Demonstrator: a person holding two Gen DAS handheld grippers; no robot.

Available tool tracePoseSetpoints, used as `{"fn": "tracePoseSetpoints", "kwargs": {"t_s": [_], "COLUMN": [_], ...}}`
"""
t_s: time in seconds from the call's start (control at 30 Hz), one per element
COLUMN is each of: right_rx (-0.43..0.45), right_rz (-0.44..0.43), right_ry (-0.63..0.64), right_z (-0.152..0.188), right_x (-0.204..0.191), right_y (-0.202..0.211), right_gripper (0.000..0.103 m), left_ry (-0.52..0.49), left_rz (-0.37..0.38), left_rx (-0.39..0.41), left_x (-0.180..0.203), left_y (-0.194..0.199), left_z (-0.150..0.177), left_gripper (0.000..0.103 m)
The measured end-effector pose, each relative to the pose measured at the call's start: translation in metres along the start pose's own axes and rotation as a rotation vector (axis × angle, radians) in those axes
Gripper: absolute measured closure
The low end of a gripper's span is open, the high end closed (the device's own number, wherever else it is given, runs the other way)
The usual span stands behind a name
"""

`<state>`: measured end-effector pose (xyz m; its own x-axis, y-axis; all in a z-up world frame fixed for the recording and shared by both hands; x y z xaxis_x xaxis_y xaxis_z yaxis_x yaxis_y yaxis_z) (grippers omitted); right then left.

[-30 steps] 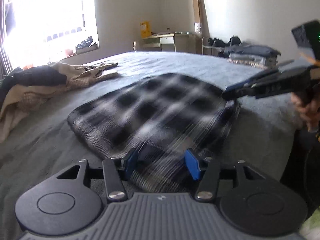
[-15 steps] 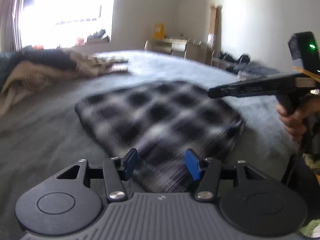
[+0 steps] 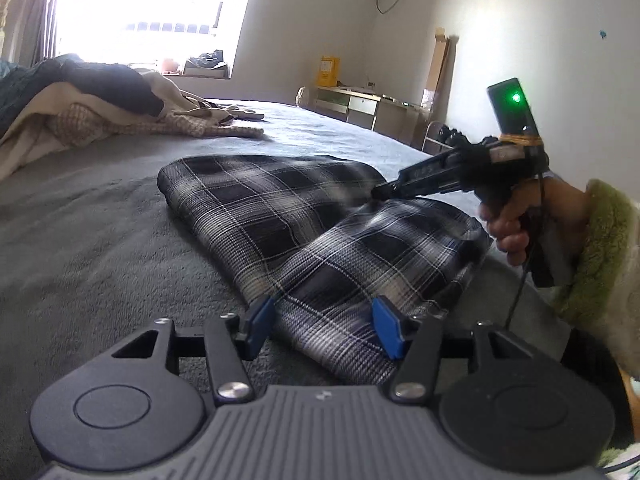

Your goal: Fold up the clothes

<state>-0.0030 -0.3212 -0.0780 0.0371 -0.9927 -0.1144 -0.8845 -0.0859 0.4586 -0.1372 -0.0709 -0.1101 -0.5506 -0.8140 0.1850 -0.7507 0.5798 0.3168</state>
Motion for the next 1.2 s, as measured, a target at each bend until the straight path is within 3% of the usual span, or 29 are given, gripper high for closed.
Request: {"fn": "tracePoseSetpoints", "kwargs": {"t_s": [0.1,0.2,0.27,0.33,0.43,0.5,0.6,0.73,0.83,0.9,1.03,1.2], "right_rx": [0.044,0.098,0.064,0.006,-0.106,-0.103,-0.043,-0.061,-0.121,-0.146,-0.152,-0.152], "right_rz": [0.025,-0.102,-0.212,-0.260,-0.224,-0.205,-0.282,-0.369,-0.333,-0.346,-0.360,-0.343], "right_ry": [0.006,0.054,0.095,0.170,0.307,0.343,0.319,0.323,0.338,0.280,0.238,0.231], "right_z": [-0.020,-0.027,-0.020,-0.003,0.028,0.023,-0.002,-0.008,-0.005,-0.003,-0.015,-0.011], "right_x": [-0.016,-0.052,-0.081,-0.106,-0.127,-0.134,-0.147,-0.180,-0.189,-0.185,-0.184,-0.183], "right_y": [0.023,0.053,0.057,0.041,0.004,0.007,0.026,0.007,-0.039,-0.056,-0.053,-0.084], "right_gripper": [0.084,0.084,0.085,0.085,0.084,0.084,0.084,0.084,0.084,0.084,0.083,0.083], "left_ry": [0.052,0.077,0.086,0.098,0.125,0.119,0.109,0.119,0.125,0.127,0.122,0.118], "left_rz": [-0.005,0.005,0.012,0.015,0.031,0.031,0.028,0.041,0.044,0.043,0.057,0.053], "left_rx": [0.020,0.014,0.010,0.015,0.015,0.021,0.033,0.034,0.037,0.041,0.044,0.037], "left_x": [-0.007,-0.011,-0.011,-0.011,-0.011,-0.010,-0.008,-0.009,-0.010,-0.010,-0.009,-0.008], "left_y": [0.012,0.020,0.024,0.025,0.023,0.026,0.026,0.024,0.025,0.025,0.026,0.030], "left_z": [0.000,0.003,0.006,0.008,0.011,0.012,0.015,0.017,0.017,0.017,0.019,0.018], "left_gripper": [0.047,0.047,0.047,0.048,0.049,0.049,0.049,0.049,0.049,0.049,0.049,0.049]}}
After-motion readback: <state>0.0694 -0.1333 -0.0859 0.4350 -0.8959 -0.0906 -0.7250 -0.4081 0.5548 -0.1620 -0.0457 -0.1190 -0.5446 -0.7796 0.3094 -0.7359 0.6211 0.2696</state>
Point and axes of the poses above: each gripper's, at about its wrist camera, not at the fingertips, and y roughly against the way its jaws point, x to its right, z to its underside, the point moved 5 cm from there along -y, roughly the way its jaws point, and after that the axes turned 10 degrees about x, right-handed, at the moved point
